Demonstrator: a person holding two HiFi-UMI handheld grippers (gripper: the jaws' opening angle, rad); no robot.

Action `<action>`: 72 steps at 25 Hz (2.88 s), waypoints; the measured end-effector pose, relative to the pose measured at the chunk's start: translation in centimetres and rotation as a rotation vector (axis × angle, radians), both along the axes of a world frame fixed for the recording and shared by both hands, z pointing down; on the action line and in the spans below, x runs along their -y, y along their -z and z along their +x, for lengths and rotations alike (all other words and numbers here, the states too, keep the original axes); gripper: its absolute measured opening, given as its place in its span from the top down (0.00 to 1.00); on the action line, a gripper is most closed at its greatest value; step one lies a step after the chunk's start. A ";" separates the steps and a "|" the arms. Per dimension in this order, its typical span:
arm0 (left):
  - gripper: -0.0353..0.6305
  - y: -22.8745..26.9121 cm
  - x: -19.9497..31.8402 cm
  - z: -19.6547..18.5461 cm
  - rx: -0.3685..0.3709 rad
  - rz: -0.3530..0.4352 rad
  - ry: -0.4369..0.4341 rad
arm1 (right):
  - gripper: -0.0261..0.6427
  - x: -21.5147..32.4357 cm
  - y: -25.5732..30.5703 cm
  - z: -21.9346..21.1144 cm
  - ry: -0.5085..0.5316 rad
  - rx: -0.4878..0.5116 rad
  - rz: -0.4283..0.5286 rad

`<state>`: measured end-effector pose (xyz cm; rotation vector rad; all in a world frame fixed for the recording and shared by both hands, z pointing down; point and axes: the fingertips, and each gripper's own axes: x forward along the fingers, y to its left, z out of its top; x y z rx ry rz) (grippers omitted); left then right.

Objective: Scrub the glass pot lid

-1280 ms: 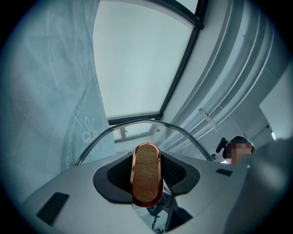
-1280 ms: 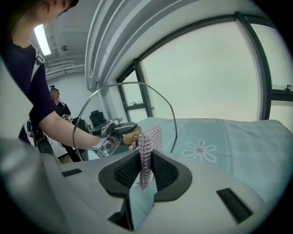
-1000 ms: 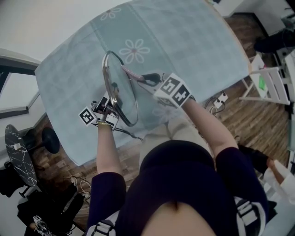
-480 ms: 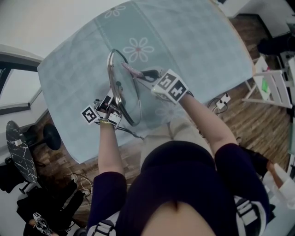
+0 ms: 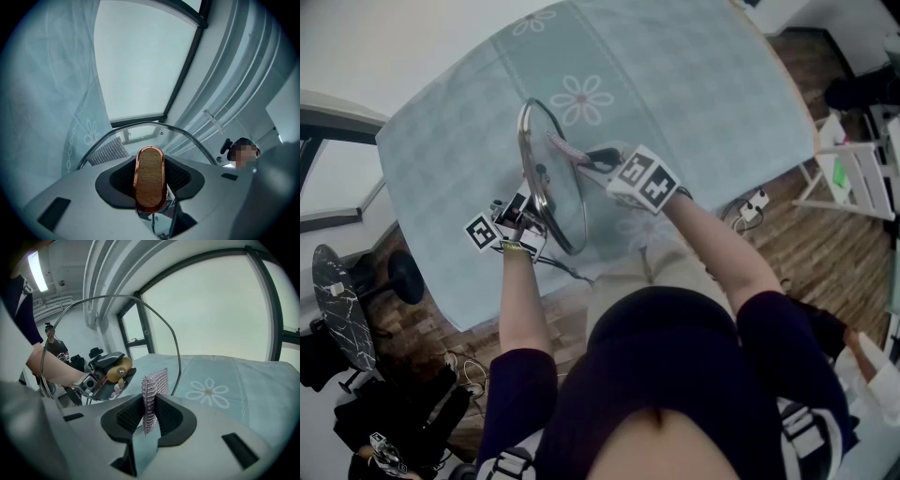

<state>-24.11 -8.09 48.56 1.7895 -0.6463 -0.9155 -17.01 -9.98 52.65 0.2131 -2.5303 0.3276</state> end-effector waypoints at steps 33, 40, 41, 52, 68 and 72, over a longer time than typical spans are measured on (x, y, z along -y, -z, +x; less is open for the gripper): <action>0.70 0.0 -0.1 -0.3 -0.018 -0.008 0.032 | 0.84 -7.6 -0.7 1.1 0.144 -0.013 -0.131; 0.70 -0.2 -0.1 -0.4 -0.020 -0.010 0.044 | 0.84 -9.3 -0.5 1.6 0.175 -0.005 -0.158; 0.70 -0.2 -0.1 -0.4 -0.018 -0.009 0.044 | 0.84 -9.5 -0.4 1.6 0.177 -0.003 -0.163; 0.70 0.0 -0.1 -0.4 -0.013 -0.010 0.052 | 0.84 -11.3 0.3 2.6 0.197 0.020 -0.192; 0.70 0.1 -0.1 -0.4 -0.005 -0.012 0.056 | 0.84 -14.3 3.1 3.8 0.238 0.076 -0.227; 0.70 0.2 -0.2 -0.2 0.003 -0.011 0.055 | 0.84 -14.9 4.0 4.3 0.242 0.097 -0.231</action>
